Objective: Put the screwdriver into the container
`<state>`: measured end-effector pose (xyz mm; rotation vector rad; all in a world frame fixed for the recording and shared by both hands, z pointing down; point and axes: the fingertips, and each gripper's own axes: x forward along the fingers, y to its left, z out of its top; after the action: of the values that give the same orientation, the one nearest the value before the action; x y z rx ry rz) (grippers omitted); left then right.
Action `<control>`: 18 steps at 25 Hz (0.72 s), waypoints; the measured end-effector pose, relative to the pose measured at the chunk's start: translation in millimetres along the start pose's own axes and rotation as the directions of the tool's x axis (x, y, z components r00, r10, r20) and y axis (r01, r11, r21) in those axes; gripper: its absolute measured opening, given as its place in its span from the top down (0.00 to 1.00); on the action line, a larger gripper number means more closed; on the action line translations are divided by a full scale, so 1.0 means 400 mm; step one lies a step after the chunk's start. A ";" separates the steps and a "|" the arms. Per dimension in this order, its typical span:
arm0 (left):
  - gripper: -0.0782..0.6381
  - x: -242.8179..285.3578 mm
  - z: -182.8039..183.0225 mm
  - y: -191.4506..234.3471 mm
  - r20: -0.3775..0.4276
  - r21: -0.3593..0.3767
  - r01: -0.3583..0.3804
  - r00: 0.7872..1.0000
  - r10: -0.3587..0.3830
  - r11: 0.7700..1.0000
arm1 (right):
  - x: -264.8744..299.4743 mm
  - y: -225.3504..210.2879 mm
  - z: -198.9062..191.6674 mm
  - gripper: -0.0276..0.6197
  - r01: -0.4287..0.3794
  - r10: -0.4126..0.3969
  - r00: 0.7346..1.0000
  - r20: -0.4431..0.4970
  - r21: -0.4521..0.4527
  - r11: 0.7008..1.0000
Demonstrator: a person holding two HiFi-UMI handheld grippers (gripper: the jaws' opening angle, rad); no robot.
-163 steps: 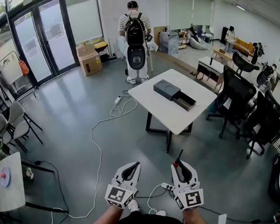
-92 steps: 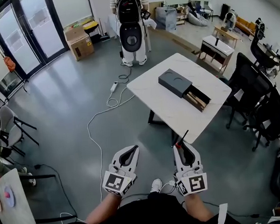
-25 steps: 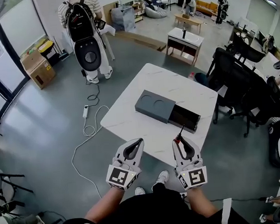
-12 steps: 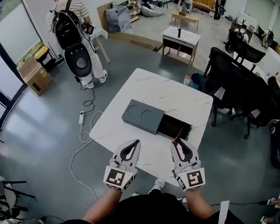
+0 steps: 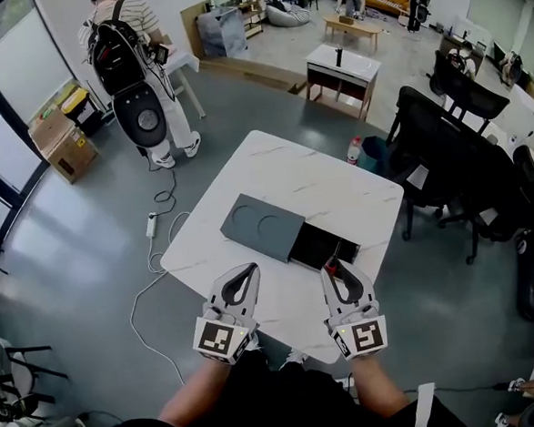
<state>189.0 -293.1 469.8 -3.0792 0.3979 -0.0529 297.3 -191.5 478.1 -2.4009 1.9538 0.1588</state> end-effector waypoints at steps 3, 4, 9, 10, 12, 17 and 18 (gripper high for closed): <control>0.88 0.014 -0.005 0.018 0.006 -0.006 -0.002 1.000 0.002 1.000 | 0.018 -0.014 -0.016 0.79 0.018 -0.018 1.000 -0.021 -0.001 1.000; 0.88 0.021 -0.009 0.024 0.001 -0.008 0.002 1.000 -0.002 1.000 | 0.024 -0.018 -0.020 0.79 0.024 -0.024 0.999 -0.025 -0.002 1.000; 0.88 0.060 -0.015 0.039 0.008 -0.011 0.055 0.998 -0.055 0.998 | 0.048 -0.039 -0.042 0.79 0.049 -0.051 0.997 -0.060 -0.023 0.999; 0.88 0.068 -0.018 0.047 0.006 -0.008 0.054 0.999 -0.054 0.998 | 0.055 -0.045 -0.050 0.79 0.055 -0.057 0.996 -0.071 -0.031 0.998; 0.88 0.081 -0.028 0.066 -0.003 -0.008 0.053 0.999 -0.053 0.999 | 0.070 -0.058 -0.075 0.79 0.066 -0.071 0.993 -0.097 -0.049 0.997; 0.88 0.105 -0.048 0.098 -0.014 -0.021 0.085 0.996 -0.085 0.996 | 0.089 -0.085 -0.161 0.79 0.069 -0.087 0.976 -0.200 -0.096 0.993; 0.88 0.107 -0.054 0.102 -0.018 -0.025 0.090 0.996 -0.091 0.996 | 0.089 -0.091 -0.182 0.79 0.066 -0.089 0.970 -0.224 -0.107 0.992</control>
<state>219.2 -344.3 491.0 -3.1210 0.2613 -0.0807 344.1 -225.8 545.3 -2.6629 1.9793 -0.0263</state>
